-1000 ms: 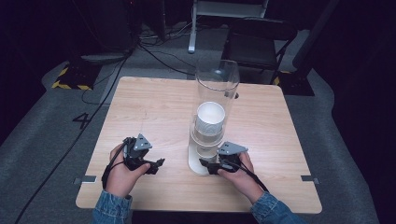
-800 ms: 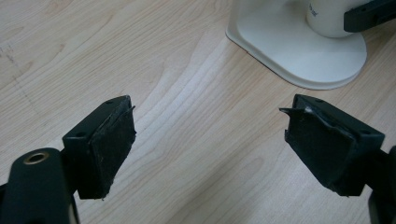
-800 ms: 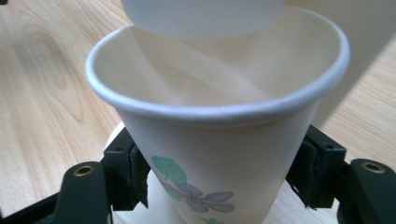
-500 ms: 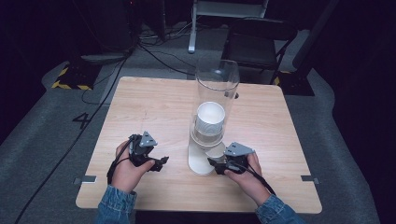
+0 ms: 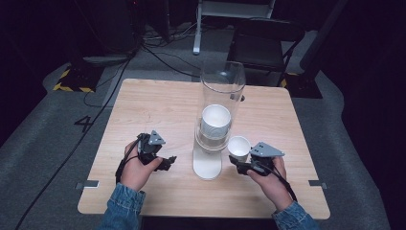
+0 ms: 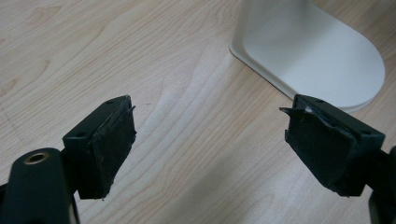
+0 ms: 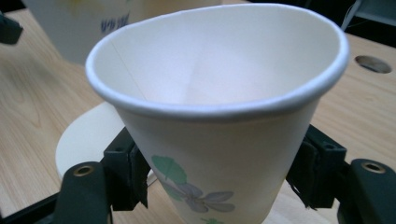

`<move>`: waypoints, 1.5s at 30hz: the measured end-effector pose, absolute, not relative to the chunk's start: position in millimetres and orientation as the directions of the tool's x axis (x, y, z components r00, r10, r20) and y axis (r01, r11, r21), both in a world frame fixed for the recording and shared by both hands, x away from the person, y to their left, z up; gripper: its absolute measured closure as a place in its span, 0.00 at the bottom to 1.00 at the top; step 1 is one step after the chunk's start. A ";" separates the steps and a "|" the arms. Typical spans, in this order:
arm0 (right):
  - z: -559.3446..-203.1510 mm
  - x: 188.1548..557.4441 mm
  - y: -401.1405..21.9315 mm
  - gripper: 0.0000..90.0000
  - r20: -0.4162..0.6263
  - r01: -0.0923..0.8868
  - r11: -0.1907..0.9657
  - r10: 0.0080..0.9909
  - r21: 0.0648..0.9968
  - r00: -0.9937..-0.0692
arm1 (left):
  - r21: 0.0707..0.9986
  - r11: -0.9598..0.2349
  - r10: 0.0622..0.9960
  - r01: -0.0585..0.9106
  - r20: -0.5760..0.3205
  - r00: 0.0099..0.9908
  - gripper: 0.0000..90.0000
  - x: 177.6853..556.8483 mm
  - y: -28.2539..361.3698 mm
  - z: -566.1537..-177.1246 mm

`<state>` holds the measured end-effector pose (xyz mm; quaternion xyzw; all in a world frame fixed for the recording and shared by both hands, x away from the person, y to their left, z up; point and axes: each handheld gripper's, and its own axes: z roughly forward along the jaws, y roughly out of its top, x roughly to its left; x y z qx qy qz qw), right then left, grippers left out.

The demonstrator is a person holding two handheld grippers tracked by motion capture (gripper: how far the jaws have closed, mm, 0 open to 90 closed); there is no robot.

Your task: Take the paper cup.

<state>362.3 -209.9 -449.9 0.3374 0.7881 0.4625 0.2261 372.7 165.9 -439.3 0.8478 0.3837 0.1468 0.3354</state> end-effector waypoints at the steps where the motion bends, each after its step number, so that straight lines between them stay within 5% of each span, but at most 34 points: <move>1: -446.8 363.0 -213.5 0.35 -0.038 0.322 0.336 0.741 0.885 -0.670 | 0.678 -0.489 0.747 0.548 0.001 0.665 0.18 373.3 167.3 -438.9; 21: -418.7 386.2 -270.4 0.35 0.042 0.307 0.169 0.816 0.936 -0.577 | 0.681 -0.474 0.755 0.558 -0.012 0.655 0.17 366.0 179.1 -439.1; 45: -466.7 427.3 -314.8 0.33 0.017 0.442 0.202 0.895 0.874 -0.445 | 0.673 -0.479 0.746 0.564 -0.027 0.665 0.17 356.3 189.1 -439.9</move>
